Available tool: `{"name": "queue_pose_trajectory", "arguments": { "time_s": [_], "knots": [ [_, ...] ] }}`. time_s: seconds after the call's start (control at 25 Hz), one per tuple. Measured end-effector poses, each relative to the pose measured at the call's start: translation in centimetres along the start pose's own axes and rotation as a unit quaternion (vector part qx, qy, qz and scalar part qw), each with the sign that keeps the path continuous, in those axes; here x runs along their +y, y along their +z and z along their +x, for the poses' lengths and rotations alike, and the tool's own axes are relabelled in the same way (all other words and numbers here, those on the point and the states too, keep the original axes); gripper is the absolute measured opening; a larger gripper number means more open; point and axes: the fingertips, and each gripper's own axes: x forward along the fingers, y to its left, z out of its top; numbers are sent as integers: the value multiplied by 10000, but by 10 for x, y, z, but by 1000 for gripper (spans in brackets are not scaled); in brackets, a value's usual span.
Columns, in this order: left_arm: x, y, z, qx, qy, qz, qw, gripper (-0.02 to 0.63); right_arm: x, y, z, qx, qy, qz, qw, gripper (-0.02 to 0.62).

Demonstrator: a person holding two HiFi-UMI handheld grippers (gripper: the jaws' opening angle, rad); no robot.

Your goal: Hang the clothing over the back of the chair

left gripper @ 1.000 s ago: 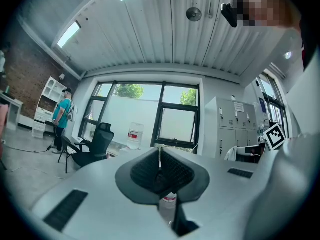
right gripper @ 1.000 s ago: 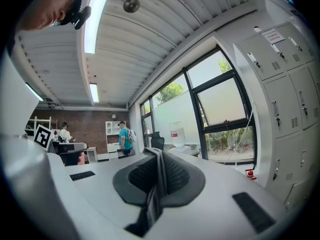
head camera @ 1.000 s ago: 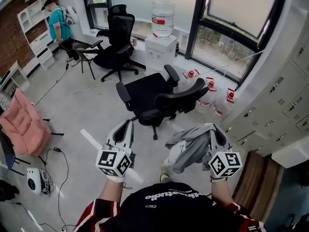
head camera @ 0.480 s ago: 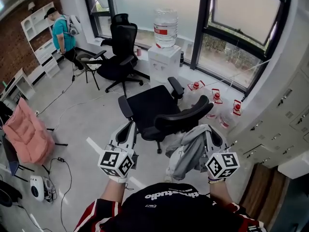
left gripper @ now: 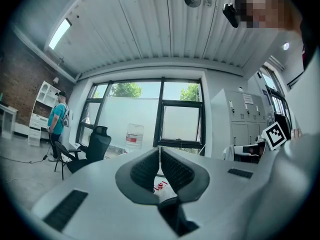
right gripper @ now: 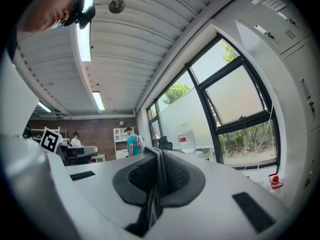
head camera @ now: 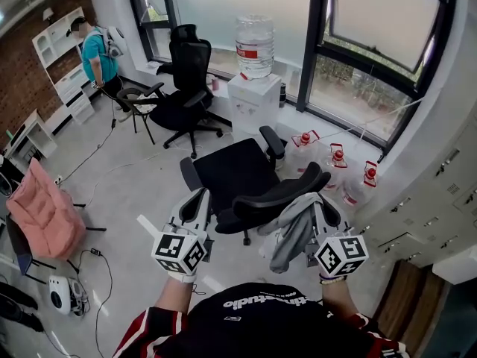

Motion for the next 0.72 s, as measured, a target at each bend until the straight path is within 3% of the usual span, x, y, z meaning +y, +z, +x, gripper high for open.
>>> {"name": "queue_pose_trajectory", "arguments": {
  "time_s": [0.48, 0.72],
  "knots": [
    [10, -7, 38, 148, 241, 60, 9996, 31, -27, 3, 40, 109, 268, 52, 9996, 17],
    [19, -8, 53, 248, 163, 16, 9996, 29, -27, 4, 60, 171, 254, 79, 9995, 17]
  ]
}}
